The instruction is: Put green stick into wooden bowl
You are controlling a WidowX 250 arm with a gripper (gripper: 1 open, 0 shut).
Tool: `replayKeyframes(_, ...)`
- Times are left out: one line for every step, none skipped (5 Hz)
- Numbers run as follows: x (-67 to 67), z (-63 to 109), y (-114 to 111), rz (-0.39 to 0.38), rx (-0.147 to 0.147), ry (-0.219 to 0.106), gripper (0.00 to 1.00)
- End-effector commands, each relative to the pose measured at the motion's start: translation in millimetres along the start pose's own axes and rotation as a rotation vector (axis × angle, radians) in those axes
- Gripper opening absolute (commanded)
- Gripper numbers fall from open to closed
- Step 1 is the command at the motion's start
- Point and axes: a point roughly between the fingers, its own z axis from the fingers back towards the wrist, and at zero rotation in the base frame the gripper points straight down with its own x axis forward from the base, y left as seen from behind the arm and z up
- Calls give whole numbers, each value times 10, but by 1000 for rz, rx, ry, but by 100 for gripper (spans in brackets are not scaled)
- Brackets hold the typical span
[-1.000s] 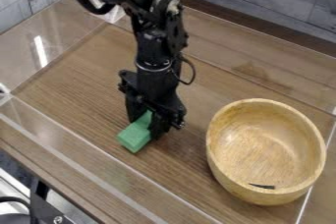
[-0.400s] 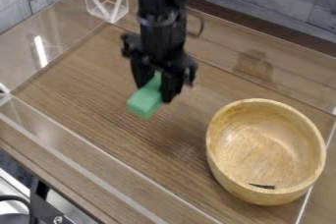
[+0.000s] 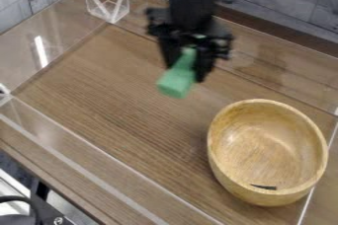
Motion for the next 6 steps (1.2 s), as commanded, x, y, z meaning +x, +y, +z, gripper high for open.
replayKeyframes(117,122,-371,-32,-18,-60,0)
replayKeyframes(88,69,-708,-81,-32,-60,0)
replayKeyframes(19,-19,-946,-123,-44,-53,0)
replayKeyframes(-49,-60,-802,-127,-40,-41,0)
replayKeyframes(-136,-139,-680,-131,-37,-23,0)
replayKeyframes(-130,-151,-686,-132,-37,-26,0)
